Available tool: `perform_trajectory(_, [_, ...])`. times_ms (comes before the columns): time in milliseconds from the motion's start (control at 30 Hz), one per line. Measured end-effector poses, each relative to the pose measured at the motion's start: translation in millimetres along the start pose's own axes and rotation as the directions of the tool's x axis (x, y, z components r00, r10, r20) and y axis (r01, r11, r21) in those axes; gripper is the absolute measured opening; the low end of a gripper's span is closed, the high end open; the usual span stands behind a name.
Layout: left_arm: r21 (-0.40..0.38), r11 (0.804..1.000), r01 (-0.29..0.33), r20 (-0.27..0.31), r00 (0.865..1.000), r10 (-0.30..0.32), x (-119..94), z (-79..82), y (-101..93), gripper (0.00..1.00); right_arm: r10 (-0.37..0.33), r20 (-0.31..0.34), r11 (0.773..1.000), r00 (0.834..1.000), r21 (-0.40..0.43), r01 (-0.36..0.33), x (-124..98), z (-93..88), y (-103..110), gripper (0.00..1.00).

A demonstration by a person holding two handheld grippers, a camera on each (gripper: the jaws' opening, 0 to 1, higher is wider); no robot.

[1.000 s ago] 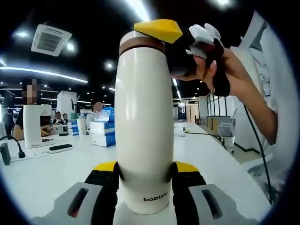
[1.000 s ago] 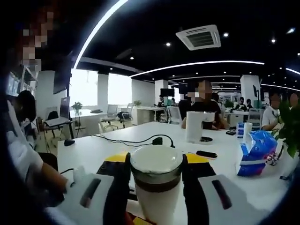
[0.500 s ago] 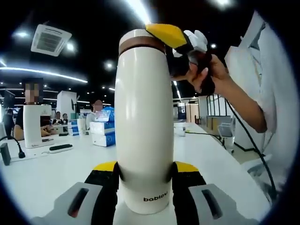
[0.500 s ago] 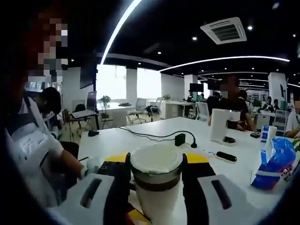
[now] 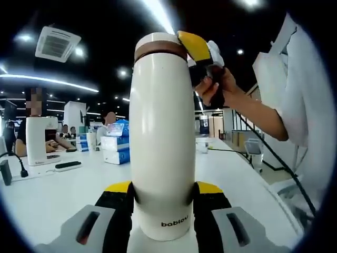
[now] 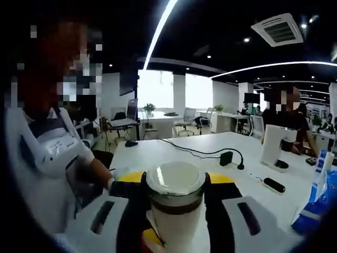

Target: Grasp the water cup twist off the cup lid place the cup lid on the table

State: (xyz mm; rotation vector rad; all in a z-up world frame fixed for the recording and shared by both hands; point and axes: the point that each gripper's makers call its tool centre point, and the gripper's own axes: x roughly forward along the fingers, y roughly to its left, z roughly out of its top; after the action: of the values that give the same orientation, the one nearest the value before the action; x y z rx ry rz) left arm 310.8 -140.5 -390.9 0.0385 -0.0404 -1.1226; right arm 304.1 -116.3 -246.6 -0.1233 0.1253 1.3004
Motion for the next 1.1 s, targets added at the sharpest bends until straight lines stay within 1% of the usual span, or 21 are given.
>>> perform_trajectory(67, [-0.001, 1.000, 0.000, 0.000, 1.000, 0.000, -0.1, 0.0, 0.1, 0.46, 0.051, 0.003, 0.998, 0.999, -0.021, -0.051, 0.8, 0.3, 1.4, 0.45])
perform_trajectory(133, [0.000, 1.000, 0.000, 0.000, 1.000, 0.000, -0.2, 0.0, 0.1, 0.46, 0.091, 0.015, 0.996, 0.996, -0.020, -0.090, 1.9, 0.1, 2.9, 0.45])
perform_trajectory(200, [0.001, 1.000, 0.000, 0.000, 1.000, 0.000, -0.2, 0.0, 0.0, 0.46, 0.117, 0.020, 0.993, 0.993, -0.018, -0.117, 1.2, 0.0, 2.6, 0.45])
perform_trajectory(233, [0.001, 1.000, 0.000, -0.001, 1.000, 0.000, -0.1, 0.0, 0.1, 0.46, 0.130, 0.024, 0.991, 0.991, -0.030, -0.130, 1.4, 0.0, 2.8, 0.45])
perform_trajectory(333, [-0.001, 1.000, -0.001, 0.000, 1.000, 0.001, -0.2, 0.1, 0.3, 0.46, 0.152, 0.037, 0.988, 0.988, -0.031, -0.150, 3.9, 0.0, 5.5, 0.45])
perform_trajectory(433, [-0.002, 1.000, -0.001, 0.000, 1.000, 0.001, -0.3, 0.2, 0.4, 0.46, 0.152, 0.048, 0.988, 0.987, -0.029, -0.151, 3.5, 0.0, 7.4, 0.46])
perform_trajectory(500, [-0.006, 1.000, -0.001, 0.002, 1.000, 0.001, -0.2, 0.1, 0.5, 0.46, 0.137, 0.051, 0.990, 0.989, -0.024, -0.136, 2.6, 0.0, 7.2, 0.46])
perform_trajectory(633, [-0.004, 1.000, -0.001, 0.003, 1.000, 0.001, -0.1, 0.0, 0.9, 0.46, 0.110, 0.036, 0.994, 0.993, -0.011, -0.110, 2.0, -1.1, 7.4, 0.46])
perform_trajectory(733, [-0.004, 1.000, -0.001, 0.003, 1.000, 0.001, -0.4, -0.3, 1.5, 0.46, 0.098, 0.037, 0.995, 0.995, 0.009, -0.098, 1.6, -0.2, 9.5, 0.49])
perform_trajectory(800, [-0.003, 1.000, -0.001, 0.004, 1.000, 0.001, -0.5, -0.4, 1.8, 0.46, 0.073, 0.038, 0.997, 0.997, 0.016, -0.073, -0.6, 3.2, 8.4, 0.54])
perform_trajectory(867, [-0.003, 1.000, -0.001, 0.004, 1.000, 0.001, -0.7, -0.6, 2.0, 0.46, 0.014, 0.049, 0.999, 0.999, 0.034, -0.016, -4.2, 9.3, 4.3, 0.61])
perform_trajectory(933, [-0.003, 1.000, -0.001, 0.005, 1.000, 0.001, -0.8, -0.8, 2.3, 0.46, -0.044, 0.061, 0.998, 0.997, 0.036, 0.042, -9.6, 15.5, 4.7, 0.65])
perform_trajectory(1033, [-0.002, 1.000, -0.001, 0.007, 1.000, 0.001, -0.9, -0.9, 2.6, 0.46, -0.172, 0.055, 0.985, 0.984, 0.003, 0.172, -25.3, 21.2, 3.4, 0.68])
perform_trajectory(1067, [0.000, 1.000, -0.002, 0.007, 1.000, 0.002, -0.8, -1.0, 2.7, 0.46, -0.212, 0.054, 0.977, 0.976, -0.003, 0.212, -29.6, 22.4, 5.4, 0.69])
perform_trajectory(1100, [0.000, 1.000, -0.002, 0.007, 1.000, 0.002, -0.8, -1.0, 2.7, 0.46, -0.261, 0.061, 0.965, 0.964, 0.002, 0.261, -33.5, 24.6, 6.4, 0.71])
